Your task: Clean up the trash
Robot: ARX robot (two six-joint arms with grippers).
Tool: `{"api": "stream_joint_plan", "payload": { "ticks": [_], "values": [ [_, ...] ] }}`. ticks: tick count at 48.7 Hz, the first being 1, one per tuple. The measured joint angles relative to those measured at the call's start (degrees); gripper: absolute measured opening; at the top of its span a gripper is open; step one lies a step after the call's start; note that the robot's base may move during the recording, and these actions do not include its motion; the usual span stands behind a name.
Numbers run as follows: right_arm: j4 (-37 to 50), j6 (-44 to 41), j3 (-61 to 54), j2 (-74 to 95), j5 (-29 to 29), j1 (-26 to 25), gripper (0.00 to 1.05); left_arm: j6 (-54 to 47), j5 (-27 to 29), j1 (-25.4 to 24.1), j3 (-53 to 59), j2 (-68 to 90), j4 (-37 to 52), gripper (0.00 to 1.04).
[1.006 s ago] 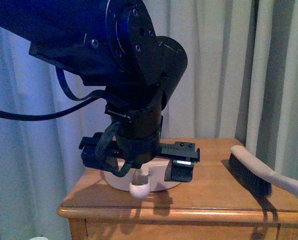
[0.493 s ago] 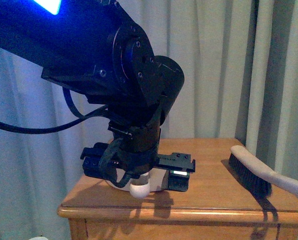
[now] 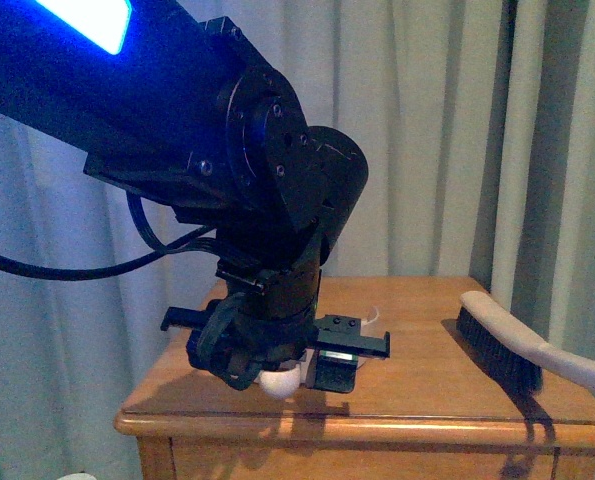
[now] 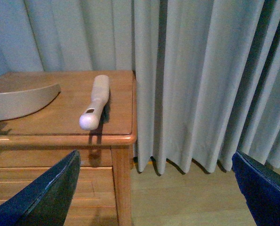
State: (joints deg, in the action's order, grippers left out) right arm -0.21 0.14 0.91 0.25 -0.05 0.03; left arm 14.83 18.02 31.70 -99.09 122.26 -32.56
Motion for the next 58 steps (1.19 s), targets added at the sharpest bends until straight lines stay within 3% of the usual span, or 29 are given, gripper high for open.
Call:
{"api": "stream_joint_plan", "payload": {
  "ticks": [13,28,40,48,58],
  "values": [
    [0.0,0.0,0.0,0.0,0.0,0.0,0.97,-0.1,0.0,0.1,0.8,0.0,1.2,0.27],
    [0.0,0.0,0.0,0.0,0.0,0.0,0.97,-5.2,-0.4,0.4,6.2,-4.3,10.2,0.26],
    [0.0,0.0,0.0,0.0,0.0,0.0,0.97,-15.8,-0.5,-1.2,16.5,-17.5,28.8,0.25],
    [0.0,0.0,0.0,0.0,0.0,0.0,0.97,-23.1,-6.6,-4.9,26.6,-29.4,42.5,0.25],
    [0.0,0.0,0.0,0.0,0.0,0.0,0.97,-30.3,-19.4,-16.3,44.9,-53.3,56.6,0.25]
  ]
}}
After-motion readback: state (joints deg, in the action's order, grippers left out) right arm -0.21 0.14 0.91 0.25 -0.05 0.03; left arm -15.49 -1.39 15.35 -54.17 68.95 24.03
